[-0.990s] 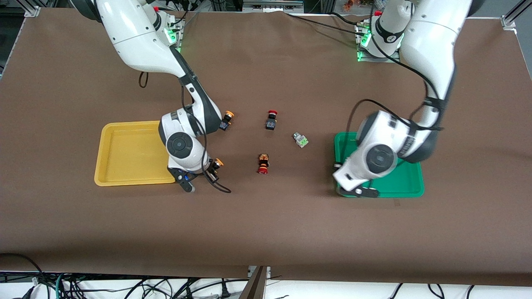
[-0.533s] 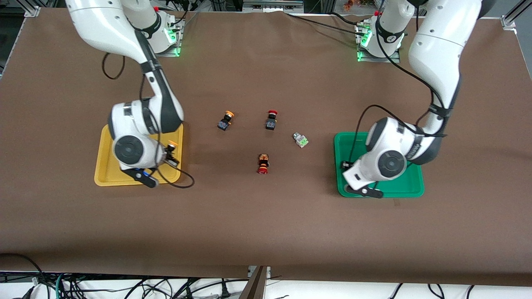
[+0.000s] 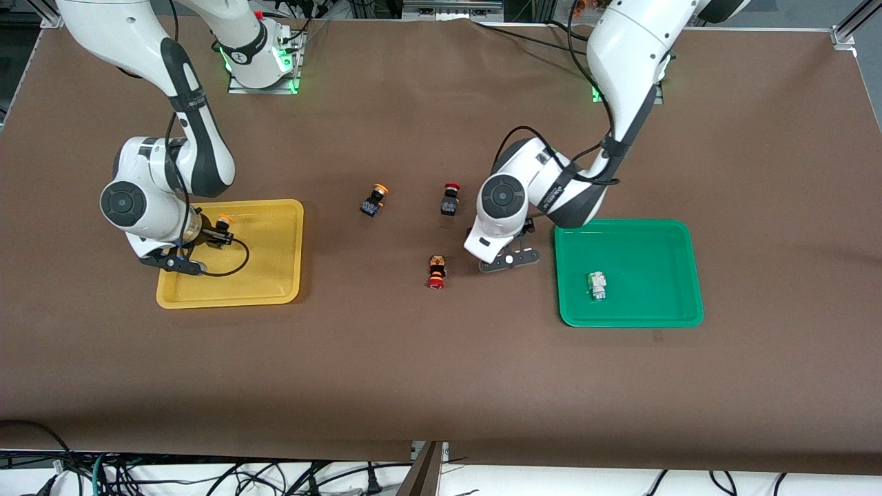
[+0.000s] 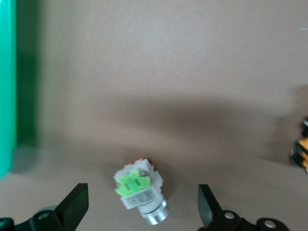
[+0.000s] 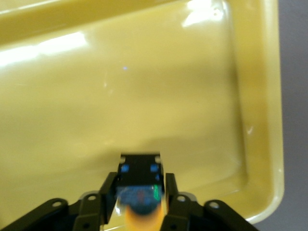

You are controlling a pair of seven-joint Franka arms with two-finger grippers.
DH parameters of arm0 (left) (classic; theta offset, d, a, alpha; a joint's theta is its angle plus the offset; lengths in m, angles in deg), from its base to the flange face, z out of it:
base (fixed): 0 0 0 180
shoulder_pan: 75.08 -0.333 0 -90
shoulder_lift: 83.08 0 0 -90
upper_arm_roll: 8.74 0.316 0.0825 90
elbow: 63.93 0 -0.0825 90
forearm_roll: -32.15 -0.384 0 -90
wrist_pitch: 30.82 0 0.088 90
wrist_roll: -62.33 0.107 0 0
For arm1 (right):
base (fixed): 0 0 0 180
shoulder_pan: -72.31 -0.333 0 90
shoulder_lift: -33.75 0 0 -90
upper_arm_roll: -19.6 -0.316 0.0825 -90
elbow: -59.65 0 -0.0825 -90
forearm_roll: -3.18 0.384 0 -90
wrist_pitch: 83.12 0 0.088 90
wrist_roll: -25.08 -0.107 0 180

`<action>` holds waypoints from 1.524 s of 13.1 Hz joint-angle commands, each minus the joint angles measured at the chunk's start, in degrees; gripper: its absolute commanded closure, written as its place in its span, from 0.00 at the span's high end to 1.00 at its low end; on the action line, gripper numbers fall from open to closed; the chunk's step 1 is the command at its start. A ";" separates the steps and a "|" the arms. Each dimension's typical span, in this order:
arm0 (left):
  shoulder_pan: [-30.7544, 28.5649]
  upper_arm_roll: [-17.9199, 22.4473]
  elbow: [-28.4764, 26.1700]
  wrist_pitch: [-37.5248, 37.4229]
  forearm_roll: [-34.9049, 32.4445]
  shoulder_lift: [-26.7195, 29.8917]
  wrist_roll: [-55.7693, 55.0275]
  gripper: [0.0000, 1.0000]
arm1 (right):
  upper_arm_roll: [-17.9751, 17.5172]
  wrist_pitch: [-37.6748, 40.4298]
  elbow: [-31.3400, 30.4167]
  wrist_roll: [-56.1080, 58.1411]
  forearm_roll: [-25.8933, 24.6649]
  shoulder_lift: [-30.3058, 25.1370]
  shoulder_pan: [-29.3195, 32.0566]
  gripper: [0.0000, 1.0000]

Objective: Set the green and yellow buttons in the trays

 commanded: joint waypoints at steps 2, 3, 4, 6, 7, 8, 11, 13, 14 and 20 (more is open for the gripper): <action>0.62 0.76 -6.03 6.04 -0.57 2.17 -9.55 1.00 | -2.11 0.22 3.17 -10.21 1.16 -0.36 -4.28 1.00; 0.88 0.84 -7.96 8.67 -0.75 2.18 -10.09 1.00 | -2.12 1.44 4.49 -13.30 1.16 -0.36 -5.77 1.00; 0.89 0.93 -8.59 10.09 -0.84 1.83 -10.10 1.00 | -2.12 3.54 6.33 -17.16 1.16 -0.27 -7.70 1.00; 0.88 0.85 -8.77 10.10 -0.84 1.74 -10.18 0.68 | -2.20 6.46 7.49 -32.06 3.33 -0.19 -12.79 1.00; 1.06 0.85 -9.38 9.84 -0.84 2.09 -10.27 0.33 | -2.55 6.12 7.49 -38.31 6.66 0.51 -16.38 1.00; 1.06 0.76 -9.47 9.58 -0.84 2.18 -10.18 0.13 | -2.56 5.59 7.40 -43.08 8.61 1.04 -19.81 1.00; 0.80 1.37 -8.34 3.98 -2.24 4.01 -5.38 0.00 | -4.13 3.22 7.05 -55.83 9.60 2.27 -26.95 1.00; -2.08 1.72 -6.85 -3.65 -4.97 8.13 2.08 0.00 | -4.23 1.46 7.05 -59.20 9.60 3.67 -29.50 1.00; -4.19 1.64 -5.36 -8.48 -4.97 9.20 7.17 0.00 | -4.23 1.37 6.70 -59.21 9.60 4.46 -30.56 1.00; -19.40 1.72 -4.90 -3.29 -9.72 6.67 38.46 0.00 | -4.23 -1.97 2.66 -60.08 9.51 5.97 -33.82 0.82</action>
